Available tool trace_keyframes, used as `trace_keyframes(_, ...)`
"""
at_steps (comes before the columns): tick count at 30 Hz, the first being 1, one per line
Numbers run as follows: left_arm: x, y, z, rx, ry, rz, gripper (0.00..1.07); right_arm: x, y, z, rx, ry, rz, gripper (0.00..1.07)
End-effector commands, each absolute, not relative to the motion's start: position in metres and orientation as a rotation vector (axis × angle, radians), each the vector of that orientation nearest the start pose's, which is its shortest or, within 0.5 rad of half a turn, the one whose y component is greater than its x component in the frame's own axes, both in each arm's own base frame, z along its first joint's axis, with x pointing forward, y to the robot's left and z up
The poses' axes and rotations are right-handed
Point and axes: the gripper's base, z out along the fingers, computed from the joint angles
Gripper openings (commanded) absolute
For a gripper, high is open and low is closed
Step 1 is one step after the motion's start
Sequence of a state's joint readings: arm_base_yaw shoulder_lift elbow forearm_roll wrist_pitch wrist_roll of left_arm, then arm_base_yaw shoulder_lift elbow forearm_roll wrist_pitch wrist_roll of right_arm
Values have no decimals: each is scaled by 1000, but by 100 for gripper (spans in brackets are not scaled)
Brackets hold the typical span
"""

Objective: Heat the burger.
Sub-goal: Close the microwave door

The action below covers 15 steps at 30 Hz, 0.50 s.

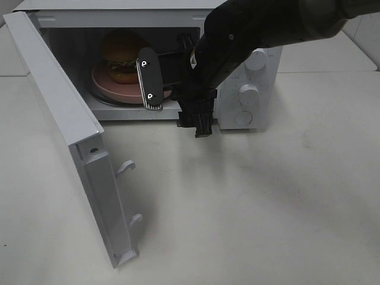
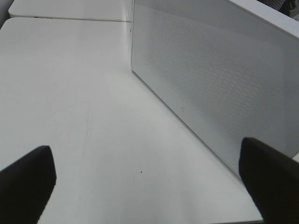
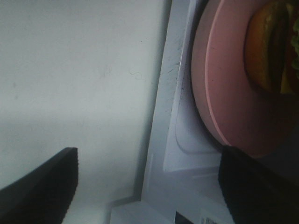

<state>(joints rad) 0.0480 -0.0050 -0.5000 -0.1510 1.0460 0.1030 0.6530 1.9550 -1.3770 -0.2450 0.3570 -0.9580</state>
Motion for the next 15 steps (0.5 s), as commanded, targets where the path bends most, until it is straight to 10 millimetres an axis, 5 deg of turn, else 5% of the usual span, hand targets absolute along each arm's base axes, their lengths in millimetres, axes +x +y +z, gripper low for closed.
trace_keyframes(1, -8, -13, 279, 58, 1985, -86, 100, 342, 251, 216, -1864, 1532, -347, 79)
trace_keyframes(15, -8, -13, 279, 58, 1985, -86, 100, 306, 217, 239, -1715, 1825, -298, 76)
